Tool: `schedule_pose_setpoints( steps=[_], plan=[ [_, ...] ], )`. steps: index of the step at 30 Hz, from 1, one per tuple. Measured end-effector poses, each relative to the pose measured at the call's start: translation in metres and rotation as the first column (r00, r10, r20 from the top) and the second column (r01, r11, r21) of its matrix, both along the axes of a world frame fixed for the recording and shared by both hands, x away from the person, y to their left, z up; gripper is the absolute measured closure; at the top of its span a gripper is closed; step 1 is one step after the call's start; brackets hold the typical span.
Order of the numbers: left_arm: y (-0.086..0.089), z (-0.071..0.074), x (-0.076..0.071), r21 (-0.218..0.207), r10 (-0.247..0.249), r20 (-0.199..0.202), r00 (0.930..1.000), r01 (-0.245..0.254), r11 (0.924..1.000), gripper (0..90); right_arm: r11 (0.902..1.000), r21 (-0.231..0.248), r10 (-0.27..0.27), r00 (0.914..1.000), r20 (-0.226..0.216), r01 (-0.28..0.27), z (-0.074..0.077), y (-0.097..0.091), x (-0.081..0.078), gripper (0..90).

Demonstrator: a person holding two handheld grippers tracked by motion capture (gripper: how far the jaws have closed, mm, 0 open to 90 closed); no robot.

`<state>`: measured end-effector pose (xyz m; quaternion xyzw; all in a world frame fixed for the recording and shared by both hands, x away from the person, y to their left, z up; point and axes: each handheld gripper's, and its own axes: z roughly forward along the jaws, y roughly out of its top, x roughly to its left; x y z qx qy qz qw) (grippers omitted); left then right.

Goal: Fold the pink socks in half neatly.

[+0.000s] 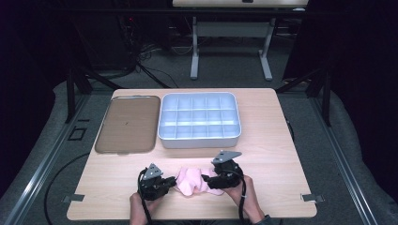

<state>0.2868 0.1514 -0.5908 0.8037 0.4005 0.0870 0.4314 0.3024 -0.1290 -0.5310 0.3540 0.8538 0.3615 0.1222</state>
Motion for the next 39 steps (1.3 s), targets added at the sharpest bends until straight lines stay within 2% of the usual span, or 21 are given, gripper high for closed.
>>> schedule_pose_setpoints(
  steps=[4,9,11,14,16,20,22,28,30,34,39],
  plan=[
    [0.0,0.0,0.0,-0.001,-0.002,0.0,1.0,0.002,1.0,82.8,0.9961,-0.026,-0.084,0.9964,0.0,0.084,-0.005,-0.023,-0.002,38.0],
    [0.0,0.0,0.0,0.0,-0.002,0.0,1.0,0.002,1.0,82.7,0.9901,-0.047,-0.133,0.9909,-0.02,0.132,-0.017,-0.041,-0.003,46.0],
    [0.0,0.0,0.0,-0.002,0.0,-0.002,1.0,0.0,1.0,82.7,0.9897,-0.054,-0.134,0.9905,-0.03,0.133,-0.022,-0.043,-0.004,49.1],
    [-0.001,0.0,-0.001,0.009,0.0,0.007,1.0,0.0,1.0,82.7,0.9877,-0.089,-0.132,0.9909,-0.029,0.129,-0.028,-0.042,-0.004,54.8],
    [0.0,0.0,0.0,0.009,0.0,0.006,1.0,-0.001,1.0,82.7,0.9883,-0.089,-0.127,0.9912,-0.037,0.124,-0.031,-0.04,-0.004,56.4],
    [0.0,0.0,0.0,0.006,0.0,0.006,1.0,0.0,1.0,82.6,0.9895,-0.09,-0.117,0.9923,-0.041,0.113,-0.035,-0.038,-0.003,57.3],
    [0.0,0.0,0.0,0.005,-0.001,0.007,1.0,0.001,1.0,82.7,0.9857,-0.118,-0.126,0.9908,-0.048,0.12,-0.038,-0.036,-0.003,54.9],
    [-0.001,0.0,0.0,0.008,-0.001,0.005,1.0,0.001,1.0,82.8,0.9918,-0.079,-0.104,0.9939,-0.038,0.1,-0.041,-0.039,-0.004,59.2],
    [-0.001,0.0,-0.001,0.009,-0.001,0.006,1.0,0.001,1.0,82.8,0.9939,-0.071,-0.087,0.9955,-0.036,0.084,-0.042,-0.04,-0.005,63.4],
    [-0.001,0.0,-0.001,0.009,-0.001,0.006,1.0,0.001,1.0,82.7,0.9954,-0.061,-0.076,0.9968,-0.024,0.074,-0.043,-0.04,-0.008,69.5],
    [-0.001,0.0,0.0,0.007,0.001,0.005,1.0,-0.001,1.0,82.8,0.9963,-0.045,-0.075,0.9967,-0.031,0.074,-0.044,-0.04,-0.009,73.6]
  ],
)
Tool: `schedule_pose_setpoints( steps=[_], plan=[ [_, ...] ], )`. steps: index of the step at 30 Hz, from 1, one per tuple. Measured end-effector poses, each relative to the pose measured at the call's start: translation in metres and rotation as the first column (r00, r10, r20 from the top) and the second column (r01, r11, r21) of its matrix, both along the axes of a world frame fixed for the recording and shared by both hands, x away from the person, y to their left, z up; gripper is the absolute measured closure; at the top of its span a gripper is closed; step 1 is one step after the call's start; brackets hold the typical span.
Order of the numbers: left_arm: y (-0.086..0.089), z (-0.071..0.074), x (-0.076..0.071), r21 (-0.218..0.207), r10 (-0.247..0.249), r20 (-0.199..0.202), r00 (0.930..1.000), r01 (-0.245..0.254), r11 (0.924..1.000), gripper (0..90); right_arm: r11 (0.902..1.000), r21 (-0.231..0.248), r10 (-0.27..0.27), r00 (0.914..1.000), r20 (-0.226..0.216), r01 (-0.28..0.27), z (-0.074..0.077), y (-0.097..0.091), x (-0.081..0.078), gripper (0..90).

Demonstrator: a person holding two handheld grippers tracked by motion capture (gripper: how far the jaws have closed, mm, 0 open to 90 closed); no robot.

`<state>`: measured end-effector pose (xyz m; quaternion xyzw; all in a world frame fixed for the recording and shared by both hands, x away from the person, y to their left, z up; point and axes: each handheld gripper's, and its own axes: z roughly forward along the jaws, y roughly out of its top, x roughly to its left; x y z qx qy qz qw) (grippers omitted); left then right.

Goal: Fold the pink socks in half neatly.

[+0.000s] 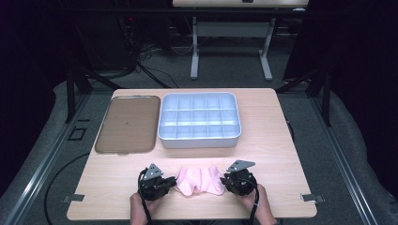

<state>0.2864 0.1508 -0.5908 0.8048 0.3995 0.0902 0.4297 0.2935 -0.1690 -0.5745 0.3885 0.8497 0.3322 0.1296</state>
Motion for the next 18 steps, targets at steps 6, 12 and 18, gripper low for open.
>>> schedule_pose_setpoints(
  steps=[6,12,18],
  plan=[
    [0.0008,-0.0002,0.0008,-0.006,-0.003,-0.004,1.0,0.003,1.0,82.8,0.9997,0.023,-0.013,0.9999,-0.008,0.013,-0.0007,-0.0022,0.0025,78.5],
    [-0.0004,0.0001,-0.0004,0.003,-0.002,0.003,1.0,0.002,1.0,82.8,0.9982,0.053,-0.028,0.9996,-0.007,0.028,-0.0029,-0.0042,0.0003,82.4],
    [-0.0005,0.0001,-0.0004,0.003,-0.002,0.004,1.0,0.002,1.0,82.8,0.9981,0.052,-0.033,0.9994,0.009,0.032,-0.0033,-0.0031,-0.001,83.0]
  ],
)
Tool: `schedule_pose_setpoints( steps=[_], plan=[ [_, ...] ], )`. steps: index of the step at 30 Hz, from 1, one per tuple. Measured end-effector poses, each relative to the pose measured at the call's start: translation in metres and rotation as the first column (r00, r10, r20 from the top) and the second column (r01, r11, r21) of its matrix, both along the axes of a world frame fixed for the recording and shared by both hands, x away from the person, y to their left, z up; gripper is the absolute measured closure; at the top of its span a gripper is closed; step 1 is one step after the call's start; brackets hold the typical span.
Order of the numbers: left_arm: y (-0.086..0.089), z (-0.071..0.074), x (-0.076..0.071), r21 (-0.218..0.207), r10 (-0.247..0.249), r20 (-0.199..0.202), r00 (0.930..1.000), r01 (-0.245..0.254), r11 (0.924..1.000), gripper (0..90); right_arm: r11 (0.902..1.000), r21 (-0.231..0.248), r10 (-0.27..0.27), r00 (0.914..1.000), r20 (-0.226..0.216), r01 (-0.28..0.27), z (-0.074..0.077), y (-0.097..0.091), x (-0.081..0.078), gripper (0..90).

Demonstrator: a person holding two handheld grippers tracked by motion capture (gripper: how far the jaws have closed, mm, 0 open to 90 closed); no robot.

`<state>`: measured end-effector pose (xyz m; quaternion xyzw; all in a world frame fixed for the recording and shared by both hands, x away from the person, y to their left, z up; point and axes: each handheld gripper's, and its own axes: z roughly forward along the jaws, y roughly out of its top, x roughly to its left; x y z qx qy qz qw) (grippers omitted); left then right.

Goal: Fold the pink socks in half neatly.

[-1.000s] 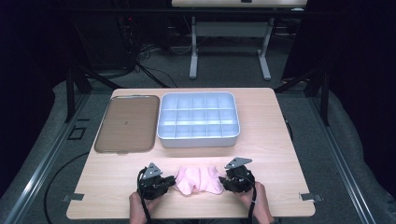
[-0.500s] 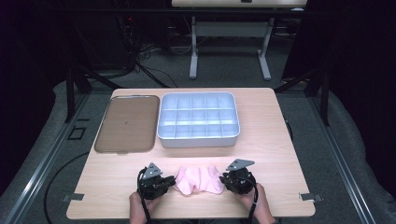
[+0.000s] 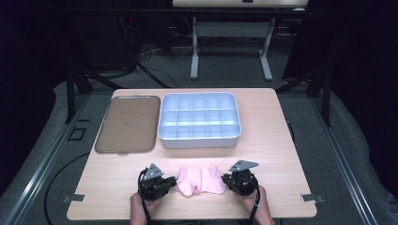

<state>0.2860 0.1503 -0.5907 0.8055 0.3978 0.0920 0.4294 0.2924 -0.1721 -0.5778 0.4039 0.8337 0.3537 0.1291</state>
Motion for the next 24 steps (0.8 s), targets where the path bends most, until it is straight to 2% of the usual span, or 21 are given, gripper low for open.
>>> schedule_pose_setpoints(
  steps=[7,14,22,24],
  plan=[
    [0.0,0.0,0.0,0.005,-0.003,0.005,1.0,0.003,1.0,82.8,0.9997,0.018,-0.018,0.9998,-0.001,0.018,0.002,0.001,0.0,82.9],
    [0.0,0.0,0.0,0.0,0.002,0.002,1.0,-0.002,1.0,82.8,0.9983,0.057,-0.011,0.9998,0.019,0.01,0.016,0.001,-0.004,82.6],
    [0.0,0.0,0.0,0.0,0.0,0.0,1.0,0.0,1.0,82.8,0.9988,0.046,0.015,0.9988,0.048,-0.017,0.031,0.005,-0.008,82.4],
    [0.0,0.0,0.0,0.0,0.0,0.0,1.0,0.0,1.0,82.8,0.9985,0.05,0.02,0.9989,0.043,-0.022,0.034,0.006,-0.009,82.3]
  ],
)
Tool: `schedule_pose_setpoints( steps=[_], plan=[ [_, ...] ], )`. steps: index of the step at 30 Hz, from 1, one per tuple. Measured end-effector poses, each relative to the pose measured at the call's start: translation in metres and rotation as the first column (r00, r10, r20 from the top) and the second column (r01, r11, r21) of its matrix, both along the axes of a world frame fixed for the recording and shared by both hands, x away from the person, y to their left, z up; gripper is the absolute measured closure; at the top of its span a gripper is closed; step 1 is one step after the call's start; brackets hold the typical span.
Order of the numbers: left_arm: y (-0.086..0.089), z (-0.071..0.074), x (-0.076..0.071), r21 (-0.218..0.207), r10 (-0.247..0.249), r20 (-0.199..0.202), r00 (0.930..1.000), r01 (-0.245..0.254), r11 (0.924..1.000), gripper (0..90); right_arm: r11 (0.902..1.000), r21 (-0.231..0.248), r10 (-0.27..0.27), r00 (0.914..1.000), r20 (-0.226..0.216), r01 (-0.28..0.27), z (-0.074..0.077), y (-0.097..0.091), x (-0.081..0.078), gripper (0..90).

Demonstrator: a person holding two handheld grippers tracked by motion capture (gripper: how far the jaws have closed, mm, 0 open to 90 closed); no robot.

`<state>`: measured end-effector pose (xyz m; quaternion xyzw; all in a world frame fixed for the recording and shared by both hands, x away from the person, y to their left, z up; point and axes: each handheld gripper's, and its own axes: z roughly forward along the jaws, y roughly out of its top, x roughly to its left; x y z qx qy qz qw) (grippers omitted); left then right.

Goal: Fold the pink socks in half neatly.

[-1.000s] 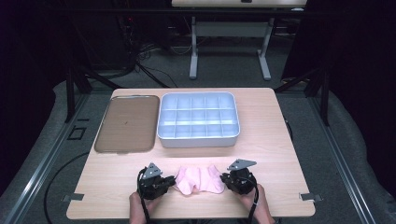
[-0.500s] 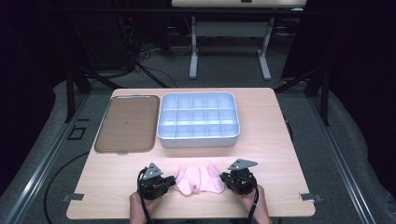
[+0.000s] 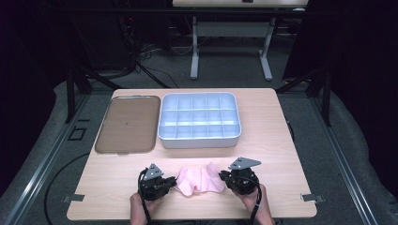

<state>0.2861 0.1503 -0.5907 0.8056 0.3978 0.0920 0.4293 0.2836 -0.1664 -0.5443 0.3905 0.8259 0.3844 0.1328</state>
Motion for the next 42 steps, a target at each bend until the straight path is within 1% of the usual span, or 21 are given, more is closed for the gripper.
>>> schedule_pose_setpoints(
  steps=[2,5,6,8,9,12,14,15,16,17,22,23,26,31,33,35,36,39,40,41,42],
  plan=[
    [0.0,0.0,0.0,0.001,0.0,-0.001,1.0,0.0,1.0,82.8,1.0,0.003,0.001,1.0,0.006,-0.001,0.002,0.001,-0.001,82.3],
    [0.0,0.0,0.0,0.0,0.0,-0.002,1.0,0.0,1.0,82.8,1.0,0.002,0.009,1.0,0.004,-0.009,0.004,0.002,0.0,82.2],
    [0.0,0.0,0.0,0.0,-0.001,-0.002,1.0,0.001,1.0,82.9,0.9999,0.008,0.015,0.9998,0.013,-0.015,0.008,0.005,0.0,82.2],
    [0.0,0.0,0.0,0.001,0.0,-0.002,1.0,0.0,1.0,82.9,0.9998,0.013,0.015,0.9998,0.013,-0.015,0.009,0.006,0.0,82.2],
    [0.0,0.0,0.0,0.001,0.0,-0.001,1.0,0.0,1.0,82.9,0.9996,0.017,0.02,0.9995,0.024,-0.02,0.013,0.01,0.0,82.2],
    [0.0,0.0,0.0,-0.001,0.0,-0.002,1.0,0.0,1.0,82.9,0.9993,0.013,0.034,0.9991,0.026,-0.034,0.016,0.012,0.001,82.1],
    [0.0,0.0,0.0,0.006,0.0,0.006,1.0,0.0,1.0,82.8,0.9988,0.004,0.049,0.9983,0.032,-0.049,0.02,0.018,0.002,82.1],
    [0.0,0.0,-0.001,0.005,0.002,0.006,1.0,-0.002,1.0,82.8,0.9987,0.012,0.049,0.9982,0.036,-0.049,0.021,0.02,0.002,82.1],
    [-0.001,0.0,-0.001,0.008,0.001,0.01,1.0,-0.001,1.0,82.8,0.9983,0.007,0.058,0.9978,0.032,-0.059,0.022,0.021,0.002,82.2],
    [-0.001,0.0,-0.001,0.01,0.001,0.008,1.0,-0.002,0.9999,82.8,0.9983,0.007,0.058,0.9976,0.037,-0.059,0.022,0.023,0.002,82.2],
    [0.0,0.0,0.0,0.005,0.0,0.005,1.0,0.0,1.0,82.9,0.9974,-0.005,0.071,0.9969,0.033,-0.071,0.023,0.029,0.003,82.3],
    [0.0,0.0,0.0,0.002,0.0,-0.002,1.0,0.0,1.0,82.9,0.997,-0.009,0.077,0.9964,0.037,-0.076,0.023,0.033,0.003,82.3],
    [0.0,0.0,0.0,0.006,0.001,0.005,1.0,-0.001,1.0,82.9,0.9967,-0.011,0.081,0.996,0.038,-0.08,0.026,0.038,0.003,82.3],
    [0.0,0.0,0.0,0.003,-0.001,-0.001,1.0,0.001,1.0,82.9,0.9937,-0.02,0.111,0.9933,0.034,-0.11,0.032,0.047,0.005,82.4],
    [0.0,0.0,0.0,0.005,0.0,0.004,1.0,0.0,1.0,82.9,0.9933,-0.018,0.114,0.9927,0.039,-0.114,0.032,0.053,0.006,82.4],
    [0.0,0.0,0.0,0.005,-0.002,0.003,1.0,0.002,1.0,82.9,0.9909,-0.027,0.132,0.9906,0.034,-0.132,0.033,0.058,0.007,82.4],
    [0.0,0.0,0.0,0.003,0.0,0.001,1.0,0.0,1.0,82.9,0.9914,-0.023,0.129,0.9911,0.033,-0.129,0.033,0.06,0.007,82.4],
    [0.0,0.0,0.0,0.002,0.0,0.001,1.0,0.0,1.0,82.9,0.9884,-0.023,0.151,0.9882,0.028,-0.15,0.034,0.07,0.008,82.5],
    [0.0,0.0,0.0,0.002,0.0,0.001,1.0,0.0,1.0,82.9,0.9884,-0.023,0.151,0.9882,0.028,-0.15,0.034,0.07,0.008,82.5],
    [0.0,0.0,0.0,0.002,0.0,0.001,1.0,0.0,1.0,82.9,0.9846,-0.038,0.172,0.9848,0.024,-0.171,0.035,0.075,0.009,82.6],
    [0.001,0.0,0.0,0.004,-0.001,-0.001,1.0,0.001,1.0,82.9,0.984,-0.033,0.176,0.9842,0.022,-0.175,0.035,0.079,0.01,82.6]
  ],
)
